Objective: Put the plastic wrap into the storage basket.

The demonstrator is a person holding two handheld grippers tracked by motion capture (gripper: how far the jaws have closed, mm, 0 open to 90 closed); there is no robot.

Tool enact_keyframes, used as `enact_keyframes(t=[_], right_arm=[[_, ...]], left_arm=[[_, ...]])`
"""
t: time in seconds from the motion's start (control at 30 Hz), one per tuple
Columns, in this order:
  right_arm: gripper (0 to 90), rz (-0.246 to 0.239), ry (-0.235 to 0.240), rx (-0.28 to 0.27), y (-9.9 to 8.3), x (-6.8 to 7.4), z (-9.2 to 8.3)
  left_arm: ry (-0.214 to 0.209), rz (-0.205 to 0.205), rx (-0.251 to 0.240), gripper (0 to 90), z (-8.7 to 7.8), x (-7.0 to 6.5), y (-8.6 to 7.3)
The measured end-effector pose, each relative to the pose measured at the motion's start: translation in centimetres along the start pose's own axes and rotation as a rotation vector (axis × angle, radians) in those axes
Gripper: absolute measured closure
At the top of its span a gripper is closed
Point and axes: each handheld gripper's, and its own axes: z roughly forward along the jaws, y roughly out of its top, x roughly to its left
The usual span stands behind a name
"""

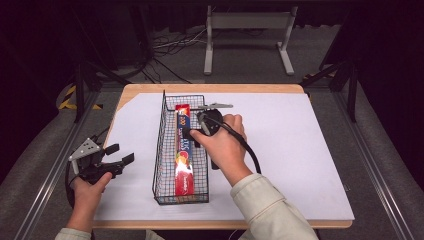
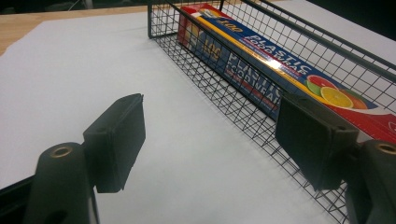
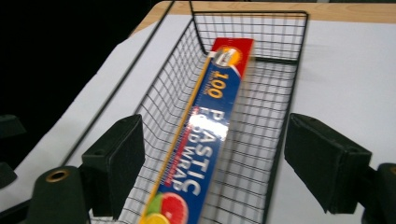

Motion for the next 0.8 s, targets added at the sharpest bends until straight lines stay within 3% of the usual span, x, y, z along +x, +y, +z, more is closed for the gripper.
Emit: enact_keyframes(t=[0.13,0.37,0.8], right_arm=[[20.4,-0.03,-0.009,-0.018,-0.4,-2.3,-1.9],[19.5,-0.006,-0.005,-0.059,-1.4,-7.3,-5.5],[19.4,-0.019,-0.048,-0.075,-3.9,-14.5,-9.1]], left_arm=[[-0.004,0.004,0.017,25.0,0.3,-0.1,-0.1],[-0.008,0.014,0.03,24.9,0.7,-0.3,-0.1],[0.007,0.026,0.041,24.6,1.1,-0.3,-0.4]])
